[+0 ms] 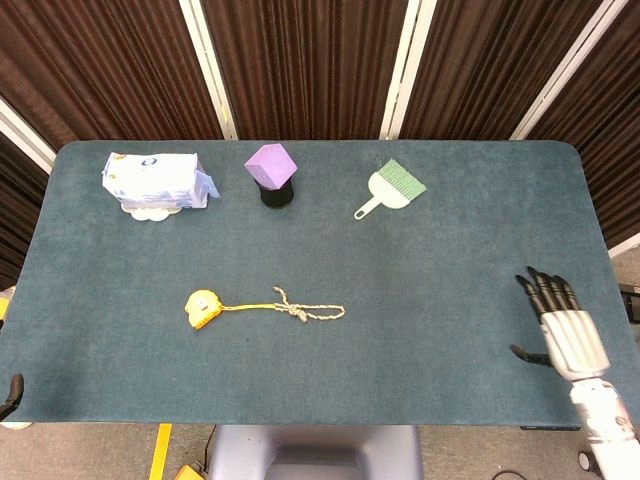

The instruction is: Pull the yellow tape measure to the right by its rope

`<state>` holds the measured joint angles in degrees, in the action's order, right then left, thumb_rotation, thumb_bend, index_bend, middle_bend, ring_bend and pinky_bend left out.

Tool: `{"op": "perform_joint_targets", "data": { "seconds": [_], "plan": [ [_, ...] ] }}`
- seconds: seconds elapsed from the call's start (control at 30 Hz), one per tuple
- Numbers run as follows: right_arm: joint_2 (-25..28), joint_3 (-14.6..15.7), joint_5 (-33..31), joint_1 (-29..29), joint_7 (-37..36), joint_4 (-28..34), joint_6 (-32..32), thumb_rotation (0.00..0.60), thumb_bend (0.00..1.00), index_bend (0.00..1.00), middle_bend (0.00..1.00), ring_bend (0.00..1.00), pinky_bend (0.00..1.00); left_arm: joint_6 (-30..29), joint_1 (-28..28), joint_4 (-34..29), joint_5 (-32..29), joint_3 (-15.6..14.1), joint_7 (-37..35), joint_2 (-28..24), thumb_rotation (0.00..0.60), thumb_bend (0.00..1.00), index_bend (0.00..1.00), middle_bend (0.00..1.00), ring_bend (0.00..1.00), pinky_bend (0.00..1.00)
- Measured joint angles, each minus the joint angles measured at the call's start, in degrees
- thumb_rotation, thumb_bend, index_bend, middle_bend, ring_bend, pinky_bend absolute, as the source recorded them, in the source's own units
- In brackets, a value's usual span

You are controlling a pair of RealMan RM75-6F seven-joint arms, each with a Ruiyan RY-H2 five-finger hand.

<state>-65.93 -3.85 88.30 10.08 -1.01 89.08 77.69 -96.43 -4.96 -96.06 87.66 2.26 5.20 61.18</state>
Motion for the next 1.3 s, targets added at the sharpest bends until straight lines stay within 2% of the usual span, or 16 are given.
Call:
{"op": "perform_joint_targets", "data": {
  "seconds": [0.17,0.33,0.5,0.6,0.73,0.97,1.13,1.3],
  "plan": [
    [0.0,-1.1,0.4,4.6,2.8,3.5,-5.7,0.6,0.18,0.2,0.07,0.03,0.0,-0.3,-0.2,0.1,0.3,-0.1,-0.5,-0.1,0.6,0.47,0.04,0.0,0.0,0.13],
    [-1.6,-2.7,-1.4,10.9,6.5,6.6,-14.3,0.6,0.18,0.23,0.07,0.03,0.0,-0.3,-0.2,0.1,0.3,-0.1,-0.5,-0.1,0.6,0.47,0.04,0.0,0.0,0.14],
    [-6.0,-5.0,-6.8,17.7,12.1,8.0,-21.8,0.6,0.18,0.26,0.07,0.03,0.0,-0.5,-0.4,0.2,0.0,0.0,-1.2,-0.3,0.6,0.47,0.04,0.0,0.0,0.13],
    [-9.4,-6.4,-10.2,20.7,15.0,8.1,-24.1,0.6,0.23,0.3,0.07,0.03,0.0,-0.9,-0.6,0.2,0.0,0.1,-1.8,-0.5,0.6,0.47,0.04,0.0,0.0,0.13],
    [-13.2,-7.5,-13.1,23.7,18.2,7.4,-25.6,0.6,0.28,0.35,0.07,0.03,0.0,-1.4,-0.9,0.3,0.0,0.1,-3.0,-0.8,0.6,0.47,0.04,0.0,0.0,0.13],
    [-18.1,-7.8,-17.1,27.0,21.3,4.4,-27.5,0.6,0.31,0.39,0.07,0.04,0.0,-1.7,-1.2,0.6,0.0,0.2,-4.2,-1.2,0.6,0.47,0.04,0.0,0.0,0.13],
    [-20.3,-7.4,-18.1,28.2,22.2,2.6,-28.2,0.6,0.34,0.41,0.07,0.04,0.0,-1.8,-1.3,0.7,-0.1,0.2,-4.9,-1.4,0.6,0.47,0.04,0.0,0.0,0.13],
    [-25.1,-6.0,-19.3,30.3,23.8,-1.7,-29.7,0.6,0.4,0.42,0.07,0.04,0.0,-1.7,-1.4,0.9,-0.2,0.2,-5.7,-1.6,0.6,0.47,0.04,0.0,0.0,0.14]
  ]
}}
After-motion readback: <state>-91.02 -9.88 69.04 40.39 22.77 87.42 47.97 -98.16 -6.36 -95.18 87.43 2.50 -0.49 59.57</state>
